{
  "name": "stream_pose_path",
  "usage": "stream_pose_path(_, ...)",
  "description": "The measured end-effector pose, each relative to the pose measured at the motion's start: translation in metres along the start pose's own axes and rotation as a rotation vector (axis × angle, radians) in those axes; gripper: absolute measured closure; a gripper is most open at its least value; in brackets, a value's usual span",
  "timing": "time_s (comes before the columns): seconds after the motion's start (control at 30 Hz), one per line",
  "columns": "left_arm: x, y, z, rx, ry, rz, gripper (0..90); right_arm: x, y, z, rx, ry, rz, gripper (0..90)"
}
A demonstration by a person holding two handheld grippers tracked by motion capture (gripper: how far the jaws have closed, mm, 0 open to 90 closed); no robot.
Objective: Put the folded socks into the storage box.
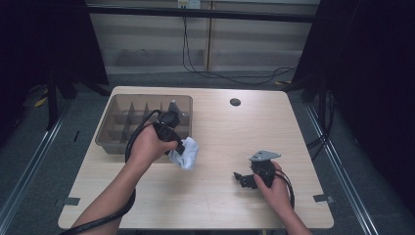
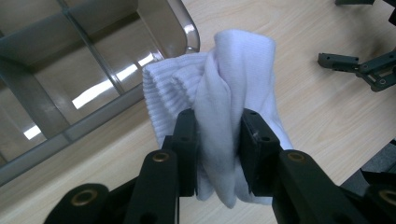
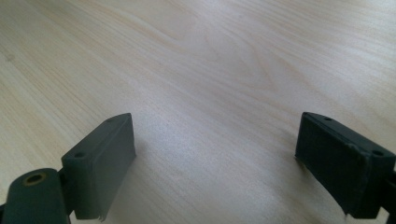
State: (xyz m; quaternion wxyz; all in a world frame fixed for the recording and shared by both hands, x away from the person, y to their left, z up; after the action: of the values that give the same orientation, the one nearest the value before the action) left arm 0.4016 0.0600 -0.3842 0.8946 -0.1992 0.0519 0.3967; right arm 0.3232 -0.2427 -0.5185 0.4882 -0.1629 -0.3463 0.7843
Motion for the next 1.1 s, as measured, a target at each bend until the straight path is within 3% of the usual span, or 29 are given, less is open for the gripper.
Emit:
stream_pose_path(0.57,0.005,-0.014,0.014,-0.011,-0.002,0.006,70.0,0.0,0.0,0.0,0.001,0.001,-0.002,11.6)
stream_pose_path(1.1,0.018,-0.025,0.023,-0.037,-0.015,0.039,70.0,0.001,0.0,0.0,0.003,0.002,-0.003,11.6)
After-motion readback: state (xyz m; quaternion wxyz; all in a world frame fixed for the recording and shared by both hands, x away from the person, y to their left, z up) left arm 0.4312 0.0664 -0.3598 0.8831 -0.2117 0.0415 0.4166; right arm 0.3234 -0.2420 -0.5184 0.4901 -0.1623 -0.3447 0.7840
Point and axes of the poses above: each handheld gripper's, and its own axes: z roughly backward along the jaws, y roughly out of its underside, x roughly to its left, the point moved 2 cm from there along -z, roughly forward along the jaws, and after that the axes turned 7 degrees about -z, right-handed, at the moved point
